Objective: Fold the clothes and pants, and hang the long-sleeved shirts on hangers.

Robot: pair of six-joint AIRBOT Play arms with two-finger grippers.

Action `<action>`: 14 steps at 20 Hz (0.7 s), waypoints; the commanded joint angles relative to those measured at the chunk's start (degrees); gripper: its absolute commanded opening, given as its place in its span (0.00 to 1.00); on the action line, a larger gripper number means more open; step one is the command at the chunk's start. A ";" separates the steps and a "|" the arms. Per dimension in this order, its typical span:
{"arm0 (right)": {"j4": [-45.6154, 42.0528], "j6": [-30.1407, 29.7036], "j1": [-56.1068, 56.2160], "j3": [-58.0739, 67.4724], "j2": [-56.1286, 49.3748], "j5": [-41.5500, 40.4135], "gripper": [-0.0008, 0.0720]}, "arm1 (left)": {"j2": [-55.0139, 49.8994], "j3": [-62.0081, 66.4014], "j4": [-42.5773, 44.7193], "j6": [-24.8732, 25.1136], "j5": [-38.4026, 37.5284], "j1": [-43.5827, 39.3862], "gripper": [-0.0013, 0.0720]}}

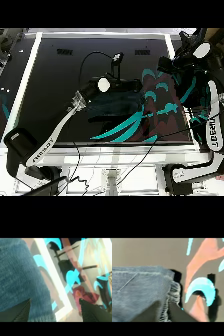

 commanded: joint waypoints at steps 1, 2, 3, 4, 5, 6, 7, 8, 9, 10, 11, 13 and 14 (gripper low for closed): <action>-2.14 -3.98 -0.37 -0.02 0.31 -0.70 0.49 | 0.39 0.02 -0.04 0.48 1.42 0.37 1.00; -2.12 -4.83 -0.37 -0.04 0.20 -0.63 0.48 | 1.22 0.02 -0.02 0.48 1.40 1.62 0.99; -1.90 -5.40 -0.37 -0.04 -0.13 -0.22 0.47 | 2.23 0.02 -0.04 0.48 1.40 2.99 0.99; -0.81 -5.81 -0.37 -0.07 -0.85 1.18 0.47 | 3.28 0.02 -0.04 0.48 1.38 4.39 0.99; 2.67 -7.08 -0.37 -0.07 -2.08 3.98 0.40 | 4.42 0.02 -0.04 0.48 1.22 5.88 0.99; 7.67 -9.33 -0.37 -0.07 -3.67 7.17 0.40 | 5.49 0.02 -0.07 0.46 1.01 7.26 0.99; 13.94 -11.30 -0.37 -0.07 -5.70 10.51 0.43 | 6.38 0.02 -0.04 0.46 0.52 8.37 0.99; 18.73 -12.00 -0.17 -0.04 -7.65 12.31 0.63 | 7.19 0.02 -0.04 0.46 -0.20 9.42 0.99; 20.35 -11.98 0.48 -0.07 -9.05 12.76 0.80 | 7.80 0.00 -0.04 0.44 -1.05 10.21 0.98; 19.47 -12.02 1.62 -0.04 -9.92 12.72 0.92 | 8.17 0.00 -0.04 0.46 -1.92 10.84 0.98; 16.33 -12.02 3.13 -0.04 -10.54 12.15 0.96 | 8.37 0.00 -0.04 0.46 -2.86 11.32 0.98; 5.07 -10.12 6.25 -0.04 -11.32 10.58 0.96 | 8.33 0.00 0.04 0.46 -4.42 11.69 0.98; 0.15 -7.72 7.41 -0.04 -11.91 10.56 0.96 | 8.33 0.00 0.72 0.46 -5.09 11.67 0.98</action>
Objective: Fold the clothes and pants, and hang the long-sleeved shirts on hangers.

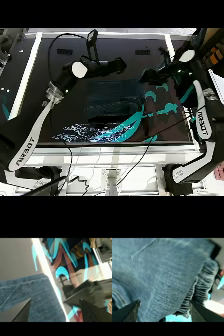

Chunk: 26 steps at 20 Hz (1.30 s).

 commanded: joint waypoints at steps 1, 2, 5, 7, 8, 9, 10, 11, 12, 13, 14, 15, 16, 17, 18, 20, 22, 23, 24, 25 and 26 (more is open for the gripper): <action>-11.13 3.87 3.82 0.02 -2.64 0.37 0.96 | 0.50 0.00 1.84 0.04 -2.84 0.98 0.98; -10.45 4.50 4.26 0.02 -3.34 0.35 0.96 | 0.44 0.00 3.48 0.02 -3.08 0.94 0.98; -10.93 6.23 5.03 0.07 -5.14 -0.79 0.95 | 0.28 -0.02 6.19 -0.02 -4.39 0.83 0.98; -11.37 9.05 3.61 0.09 -6.38 0.17 0.95 | 0.28 -0.02 6.51 0.00 -5.66 0.87 0.98; -10.80 9.16 2.60 0.04 -7.15 1.40 0.95 | 0.28 -0.02 7.61 0.00 -6.10 0.87 0.98; -10.03 9.14 1.62 0.04 -7.74 2.58 0.95 | 0.26 -0.02 8.52 -0.02 -6.23 0.87 0.98; -9.18 9.11 0.59 0.02 -8.39 2.67 0.95 | 0.26 -0.02 9.01 0.00 -6.27 0.83 0.98; -8.11 8.96 -0.48 0.04 -8.87 2.60 0.95 | 0.26 -0.02 8.98 -0.02 -6.27 0.83 0.98; -6.32 8.26 -1.86 0.04 -9.42 2.69 0.95 | 0.28 -0.02 8.98 -0.02 -6.29 0.83 0.98; -4.28 7.34 -3.30 0.02 -9.97 2.97 0.95 | 0.28 -0.02 8.98 -0.02 -6.29 0.83 0.98; -1.95 6.36 -4.94 0.02 -10.58 3.89 0.95 | 0.28 -0.02 8.98 0.00 -6.29 0.83 0.98; 0.11 5.60 -6.29 0.00 -11.23 5.18 0.95 | 0.28 -0.02 8.98 0.00 -6.27 0.83 0.98; 1.79 5.07 -7.50 0.00 -12.04 6.97 0.95 | 0.28 -0.02 8.98 0.00 -6.27 0.83 0.98; 2.67 4.85 -8.33 0.00 -12.90 8.55 0.95 | 0.28 -0.02 8.98 0.00 -6.25 0.85 0.98; 3.13 4.79 -8.59 0.00 -13.94 9.70 0.94 | 0.28 -0.02 8.98 0.00 -6.25 0.85 0.98; 5.81 4.74 -8.13 0.00 -15.98 9.88 0.94 | 0.28 -0.02 8.98 0.00 -6.25 0.83 0.93; 12.48 3.82 -6.47 0.00 -18.12 8.98 0.94 | 0.28 -0.02 8.98 0.00 -6.25 0.83 0.62; 15.45 3.34 -5.33 0.00 -18.97 7.98 0.94 | 0.28 -0.02 8.98 0.00 -6.25 0.83 0.58; 18.14 2.32 -3.87 0.00 -19.58 6.23 0.94 | 0.28 -0.02 9.01 0.00 -6.25 0.85 0.58; 19.80 1.75 -2.34 0.00 -19.78 4.28 0.94 | 0.28 -0.02 9.01 0.02 -6.25 0.87 0.58; 21.14 0.98 -0.55 0.02 -19.76 1.42 0.93 | 0.28 -0.02 9.22 0.02 -6.25 0.87 0.58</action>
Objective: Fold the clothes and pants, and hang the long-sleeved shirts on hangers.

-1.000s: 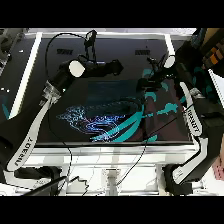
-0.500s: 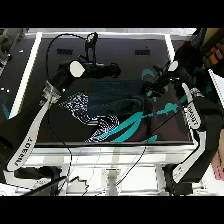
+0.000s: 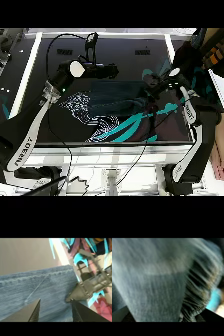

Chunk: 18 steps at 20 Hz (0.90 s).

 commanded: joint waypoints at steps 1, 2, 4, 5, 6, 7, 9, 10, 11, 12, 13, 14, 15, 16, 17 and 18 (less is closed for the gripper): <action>8.83 -2.27 5.01 0.00 -1.38 -8.24 0.83 | 0.00 -0.02 1.38 0.02 0.02 0.07 0.58; 10.84 -2.23 6.60 0.02 -1.38 -10.62 0.49 | 0.00 -0.02 2.49 0.02 -0.02 0.07 0.58; 16.28 -2.49 8.74 0.48 -1.09 -12.94 0.11 | 0.26 0.00 5.53 0.04 -0.46 0.20 0.58; 19.17 -3.93 9.07 1.27 -0.63 -12.74 0.11 | 0.70 0.00 8.31 0.04 -0.81 0.42 0.58; 21.75 -5.57 9.03 2.27 0.09 -11.82 0.11 | 1.40 0.00 11.67 0.04 -1.64 0.59 0.57; 23.54 -6.43 8.33 3.82 1.11 -10.27 0.11 | 2.54 0.00 15.63 0.02 -3.30 0.96 0.57; 24.13 -6.80 5.53 8.59 4.35 -7.10 0.11 | 5.92 0.00 21.55 0.07 -7.37 2.29 0.44; 24.11 -6.67 3.69 10.82 6.34 -6.71 0.11 | 8.22 0.00 24.65 0.61 -8.87 2.93 0.24; 23.98 -6.45 1.36 13.11 8.74 -6.73 0.11 | 10.73 0.00 26.93 2.45 -10.03 3.65 0.07; 23.26 -5.60 -1.11 15.23 10.91 -6.80 0.11 | 13.14 0.00 27.85 3.76 -10.78 4.46 0.05; 21.55 -3.61 -4.02 17.20 13.42 -6.84 0.11 | 15.85 0.00 28.09 4.63 -11.52 5.49 0.05; 19.47 -1.49 -6.97 18.03 16.06 -7.37 0.11 | 18.34 0.00 28.11 4.79 -12.44 6.58 0.05; 16.37 0.66 -10.36 18.01 19.28 -8.00 0.11 | 20.92 0.00 28.11 4.79 -13.94 8.02 0.05; 12.59 2.99 -13.62 18.01 22.12 -8.22 0.11 | 23.08 0.00 28.11 4.79 -15.61 9.49 0.05; 7.82 5.97 -17.35 18.01 25.03 -8.33 0.11 | 25.16 0.00 28.11 4.76 -17.44 11.13 0.05; 3.43 9.14 -20.90 17.97 27.54 -8.39 0.11 | 26.75 0.00 28.11 4.74 -18.73 12.59 0.05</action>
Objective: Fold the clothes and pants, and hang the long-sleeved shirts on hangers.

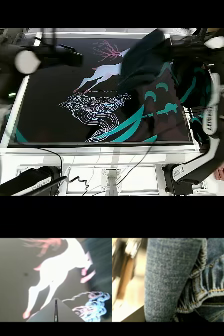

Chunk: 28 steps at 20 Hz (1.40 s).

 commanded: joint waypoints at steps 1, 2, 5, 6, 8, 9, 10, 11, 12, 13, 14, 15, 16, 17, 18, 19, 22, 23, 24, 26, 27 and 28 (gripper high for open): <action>-14.51 11.34 -12.61 1.20 9.49 -0.81 0.11 | 6.91 0.00 1.51 0.66 -5.81 4.83 0.05; -17.25 14.51 -16.98 1.20 11.63 -1.07 0.11 | 8.00 0.00 1.51 0.66 -6.14 5.75 0.05; -20.20 19.10 -29.57 1.20 16.11 -1.68 0.11 | 10.08 0.00 1.51 0.66 -6.12 6.75 0.05; -20.46 19.82 -33.73 1.20 17.09 -1.62 0.11 | 10.27 0.00 1.49 0.66 -6.12 6.73 0.05; -20.65 20.48 -41.90 1.14 18.58 -1.38 0.11 | 10.19 0.00 1.49 0.66 -6.12 6.71 0.05; -21.11 20.48 -45.72 1.14 18.93 -1.11 0.11 | 10.10 0.00 1.49 0.66 -6.12 6.71 0.05; -21.99 20.48 -48.83 1.14 18.97 -0.39 0.11 | 10.08 0.00 1.49 0.66 -6.12 6.71 0.05; -23.45 20.48 -51.63 0.63 18.95 0.20 0.11 | 10.08 0.00 1.49 0.66 -6.12 6.71 0.05; -24.35 20.48 -53.86 -0.61 19.06 0.63 0.11 | 10.08 0.00 1.49 0.66 -6.10 6.71 0.05; -25.16 20.46 -55.71 -2.34 19.06 1.40 0.11 | 10.08 0.00 1.49 0.66 -6.10 6.71 0.05; -26.32 20.44 -57.02 -4.28 19.04 2.12 0.11 | 10.08 0.00 1.49 0.66 -6.10 6.71 0.05; -28.13 20.41 -57.96 -5.95 19.04 2.82 0.11 | 10.08 0.00 1.49 0.66 -6.10 6.71 0.05; -30.75 20.39 -58.88 -7.41 19.04 3.43 0.11 | 10.08 0.00 1.49 0.66 -6.12 6.71 0.05; -33.75 20.39 -59.74 -8.28 19.02 4.46 0.11 | 10.08 0.00 1.49 0.66 -6.10 6.71 0.05; -37.81 20.39 -60.63 -8.74 19.02 6.03 0.11 | 10.08 0.00 1.49 0.66 -6.12 6.71 0.05; -41.97 20.39 -61.46 -8.74 19.04 7.72 0.11 | 10.08 0.00 1.49 0.66 -6.12 6.71 0.05; -52.09 20.35 -64.83 -8.74 19.06 13.20 0.11 | 10.08 0.00 1.49 0.66 -6.12 6.71 0.05; -53.88 20.37 -65.99 -8.74 19.06 13.86 0.12 | 10.08 0.00 1.49 0.66 -6.12 6.71 0.05; -54.62 20.39 -67.21 -8.74 19.06 13.81 0.28 | 10.08 0.00 1.49 0.66 -6.12 6.71 0.05; -54.60 20.37 -69.07 -8.74 19.08 14.95 0.96 | 10.08 0.00 1.49 0.66 -6.12 6.71 0.05; -54.58 20.39 -69.66 -8.74 19.08 15.34 0.94 | 10.08 0.00 1.49 0.66 -6.12 6.71 0.05; -54.58 20.39 -69.92 -8.74 19.08 15.43 0.94 | 10.08 0.00 1.49 0.66 -6.12 6.71 0.05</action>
